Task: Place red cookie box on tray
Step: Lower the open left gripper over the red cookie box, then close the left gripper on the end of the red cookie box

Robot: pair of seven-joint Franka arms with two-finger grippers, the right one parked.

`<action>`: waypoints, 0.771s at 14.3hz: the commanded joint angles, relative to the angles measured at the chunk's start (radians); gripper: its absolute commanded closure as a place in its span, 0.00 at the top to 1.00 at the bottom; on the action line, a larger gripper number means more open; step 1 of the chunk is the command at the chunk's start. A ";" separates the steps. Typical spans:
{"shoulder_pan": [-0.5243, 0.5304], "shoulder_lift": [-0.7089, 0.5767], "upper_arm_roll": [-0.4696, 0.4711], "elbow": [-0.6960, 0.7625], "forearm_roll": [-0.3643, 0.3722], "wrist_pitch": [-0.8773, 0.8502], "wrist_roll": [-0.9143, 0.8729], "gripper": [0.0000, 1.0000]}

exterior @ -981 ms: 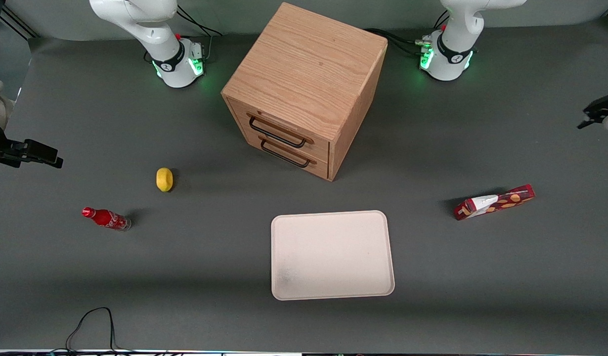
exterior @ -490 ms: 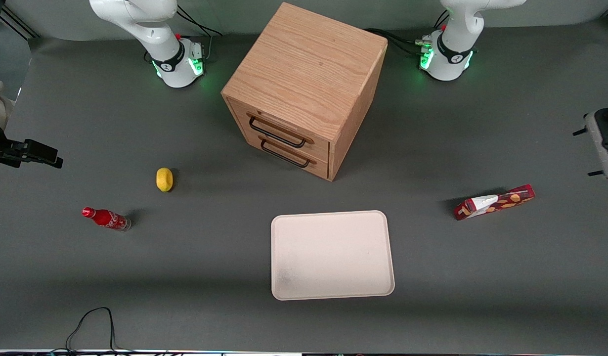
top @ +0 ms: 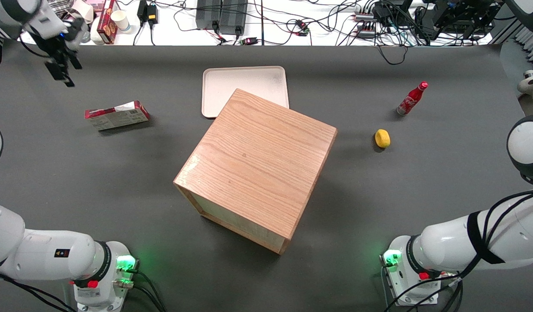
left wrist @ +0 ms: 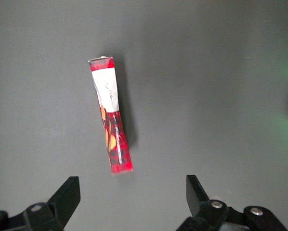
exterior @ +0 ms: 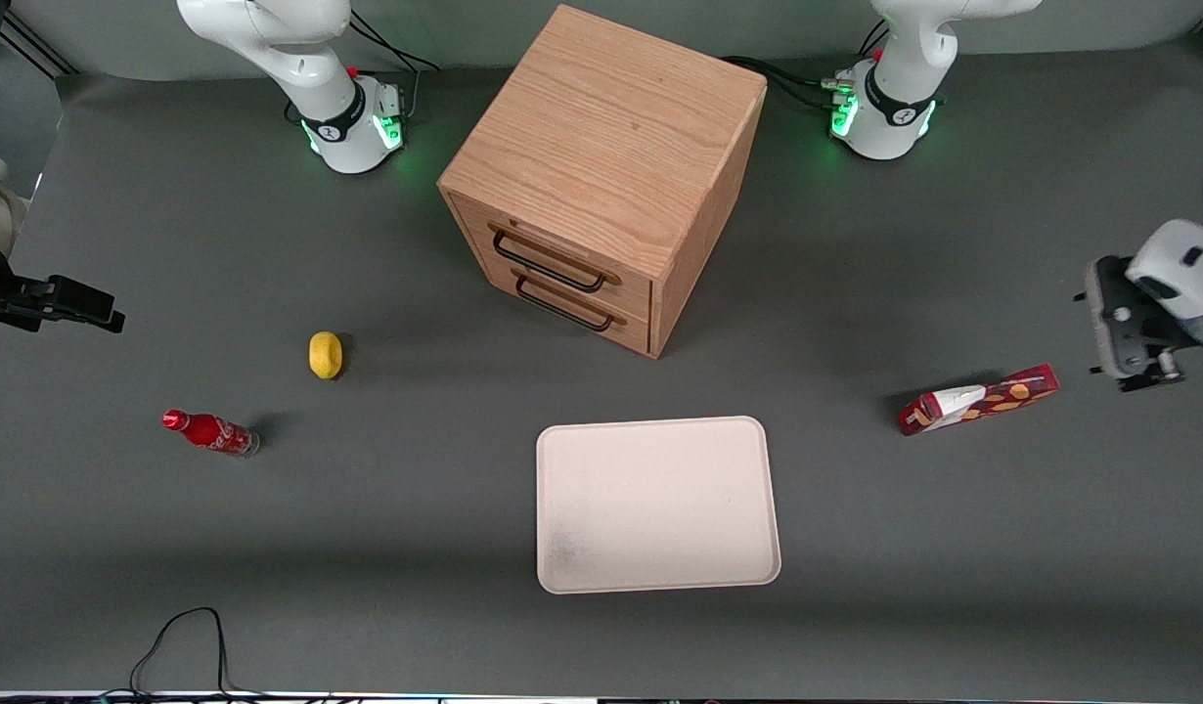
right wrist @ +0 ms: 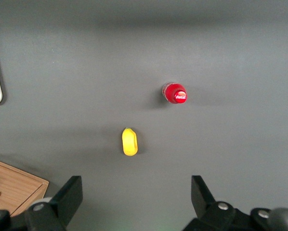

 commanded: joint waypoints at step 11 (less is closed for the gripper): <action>-0.020 0.167 0.011 -0.345 -0.010 0.658 0.017 0.97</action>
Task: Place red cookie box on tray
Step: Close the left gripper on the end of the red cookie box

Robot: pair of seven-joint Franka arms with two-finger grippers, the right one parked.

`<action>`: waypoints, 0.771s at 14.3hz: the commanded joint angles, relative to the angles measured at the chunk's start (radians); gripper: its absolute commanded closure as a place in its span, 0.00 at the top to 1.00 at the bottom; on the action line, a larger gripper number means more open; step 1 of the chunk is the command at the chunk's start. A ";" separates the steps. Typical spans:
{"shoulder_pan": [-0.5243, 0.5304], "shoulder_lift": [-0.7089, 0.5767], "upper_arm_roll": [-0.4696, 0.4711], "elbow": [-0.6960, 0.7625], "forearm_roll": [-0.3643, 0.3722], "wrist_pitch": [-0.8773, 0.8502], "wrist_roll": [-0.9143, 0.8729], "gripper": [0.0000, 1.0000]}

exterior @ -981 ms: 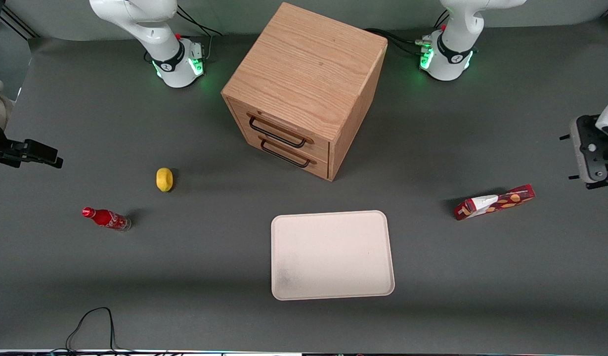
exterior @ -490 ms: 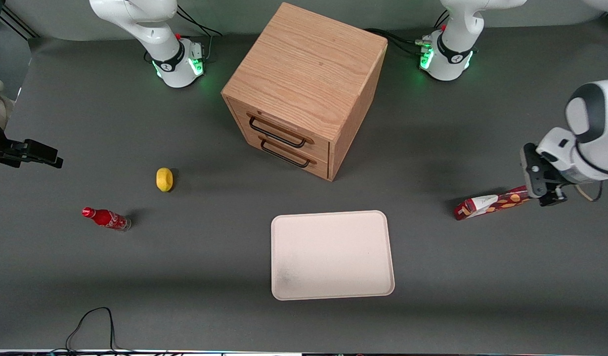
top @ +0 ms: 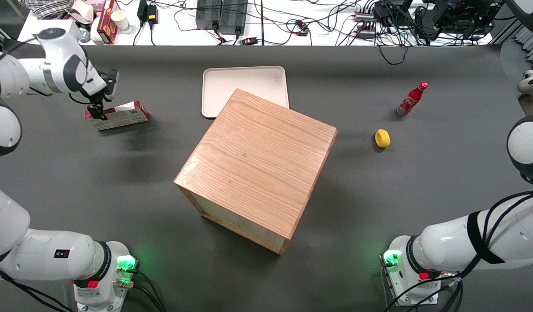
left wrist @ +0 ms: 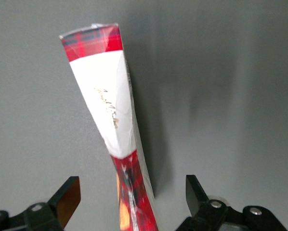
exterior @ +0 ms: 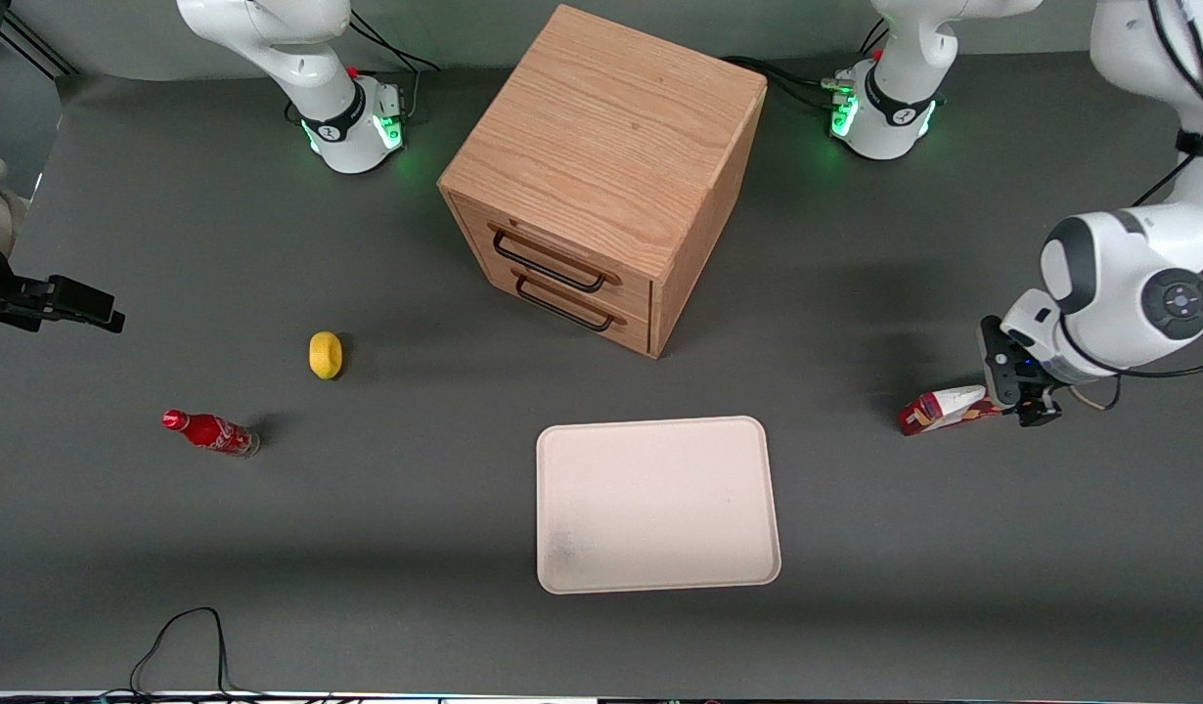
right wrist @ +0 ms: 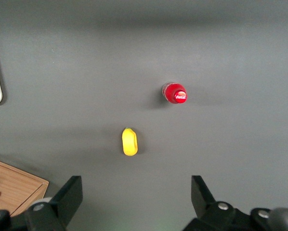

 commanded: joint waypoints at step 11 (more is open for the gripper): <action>-0.013 0.029 0.009 -0.013 -0.014 0.065 0.007 0.00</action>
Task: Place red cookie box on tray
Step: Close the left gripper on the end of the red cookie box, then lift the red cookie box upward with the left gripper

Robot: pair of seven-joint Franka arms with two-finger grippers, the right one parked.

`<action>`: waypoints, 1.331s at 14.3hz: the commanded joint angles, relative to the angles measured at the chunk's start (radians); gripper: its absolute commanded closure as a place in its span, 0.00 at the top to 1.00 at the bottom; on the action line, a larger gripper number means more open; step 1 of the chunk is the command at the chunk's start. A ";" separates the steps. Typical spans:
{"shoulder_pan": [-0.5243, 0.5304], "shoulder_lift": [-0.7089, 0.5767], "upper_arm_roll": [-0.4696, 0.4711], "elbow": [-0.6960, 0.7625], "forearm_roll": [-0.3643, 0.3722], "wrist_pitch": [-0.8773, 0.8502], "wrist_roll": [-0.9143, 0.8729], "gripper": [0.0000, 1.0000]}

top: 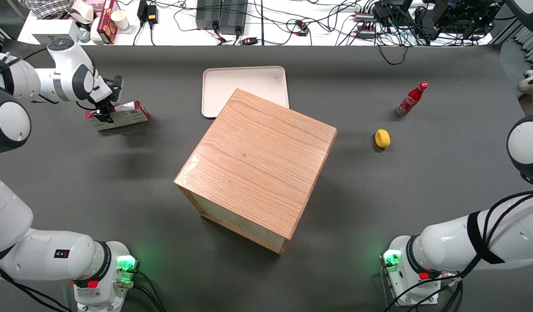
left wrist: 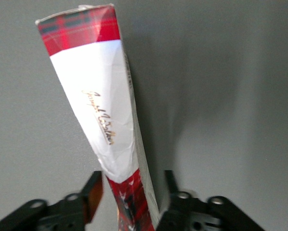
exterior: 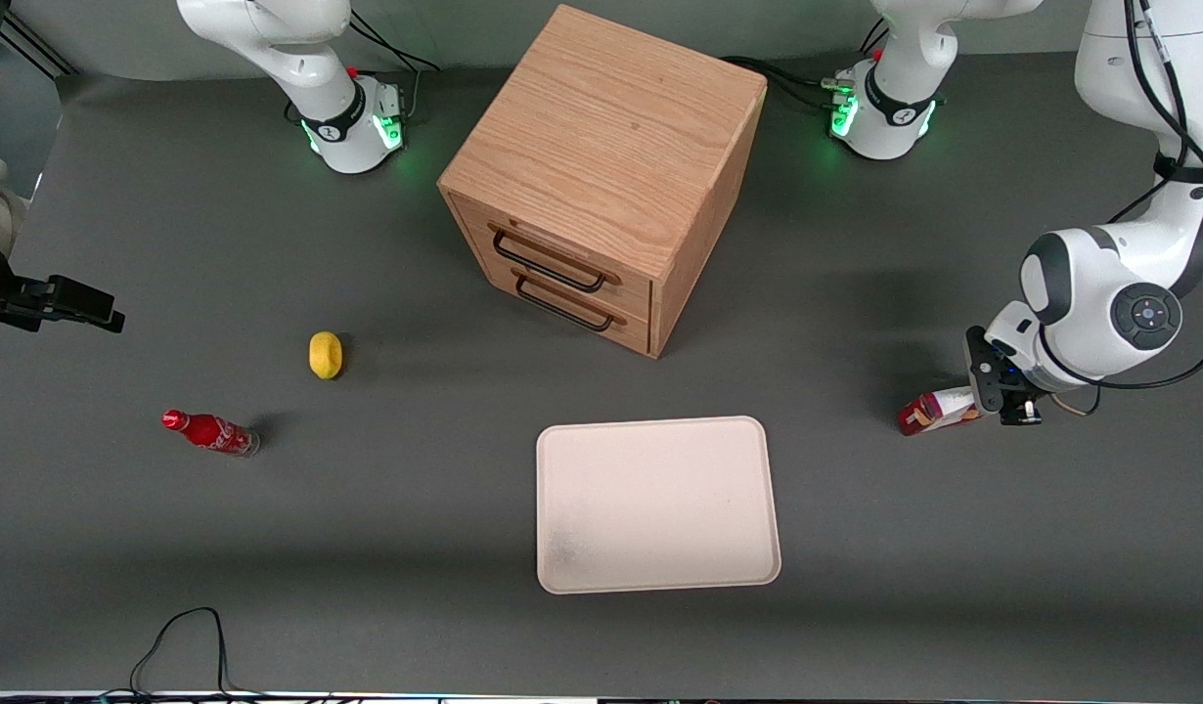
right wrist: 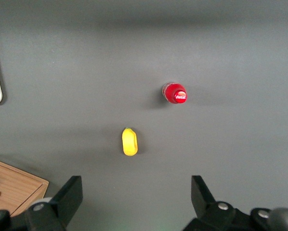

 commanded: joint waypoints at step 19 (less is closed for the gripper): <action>-0.019 -0.167 0.011 0.684 0.039 -0.921 0.005 0.00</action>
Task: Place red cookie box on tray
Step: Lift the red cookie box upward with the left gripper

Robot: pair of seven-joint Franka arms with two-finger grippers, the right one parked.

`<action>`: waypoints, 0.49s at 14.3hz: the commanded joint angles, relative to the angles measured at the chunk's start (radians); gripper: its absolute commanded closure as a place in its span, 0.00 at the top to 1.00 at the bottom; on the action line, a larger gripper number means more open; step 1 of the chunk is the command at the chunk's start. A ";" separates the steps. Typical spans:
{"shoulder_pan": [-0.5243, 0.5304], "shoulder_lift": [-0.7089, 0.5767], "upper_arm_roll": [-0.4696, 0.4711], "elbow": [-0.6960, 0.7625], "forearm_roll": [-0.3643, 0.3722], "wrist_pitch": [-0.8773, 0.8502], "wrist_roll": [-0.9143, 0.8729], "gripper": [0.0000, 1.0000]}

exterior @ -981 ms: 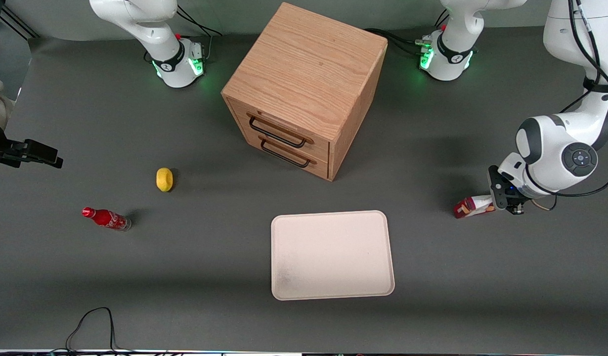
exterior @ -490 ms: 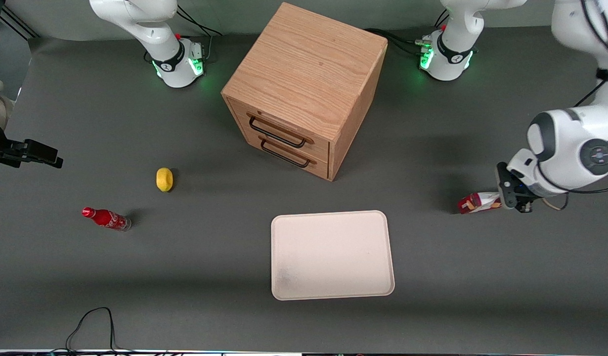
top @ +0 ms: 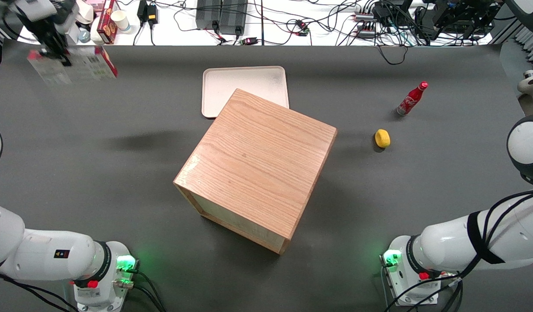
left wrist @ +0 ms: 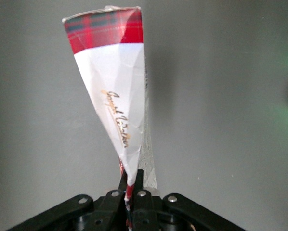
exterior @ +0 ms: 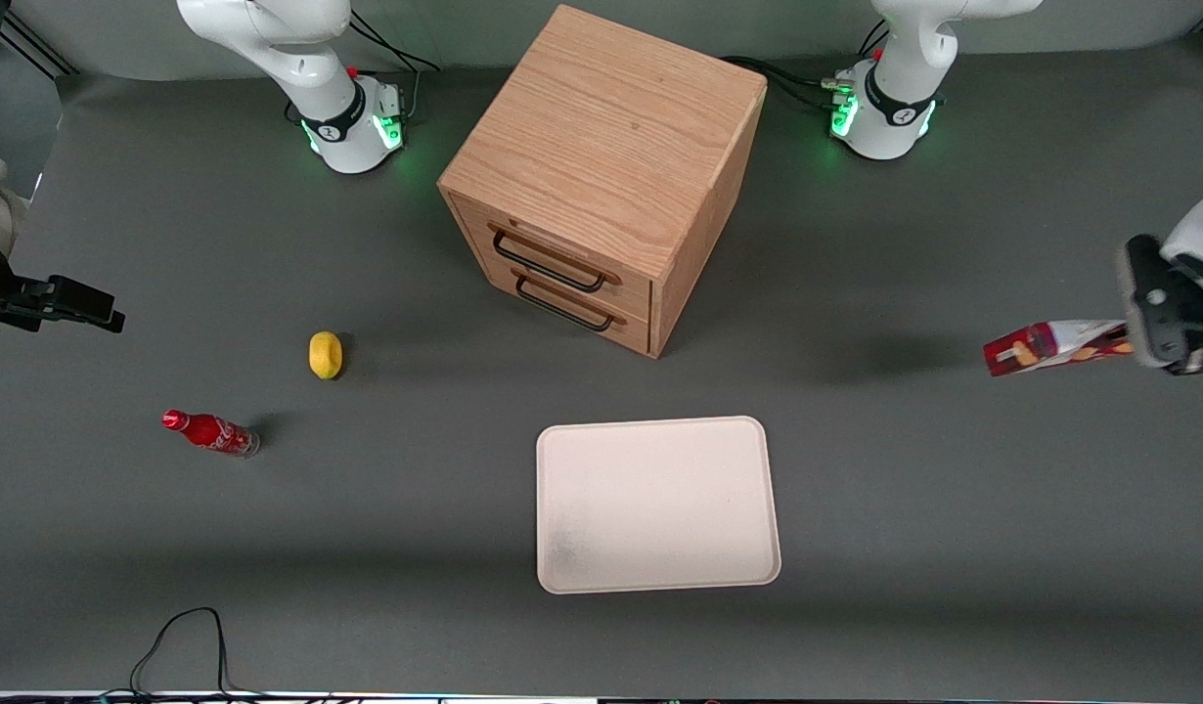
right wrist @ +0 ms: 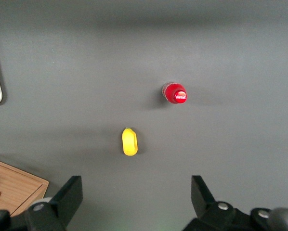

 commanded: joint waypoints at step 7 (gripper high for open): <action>-0.035 0.026 -0.030 0.157 -0.005 -0.103 -0.566 0.00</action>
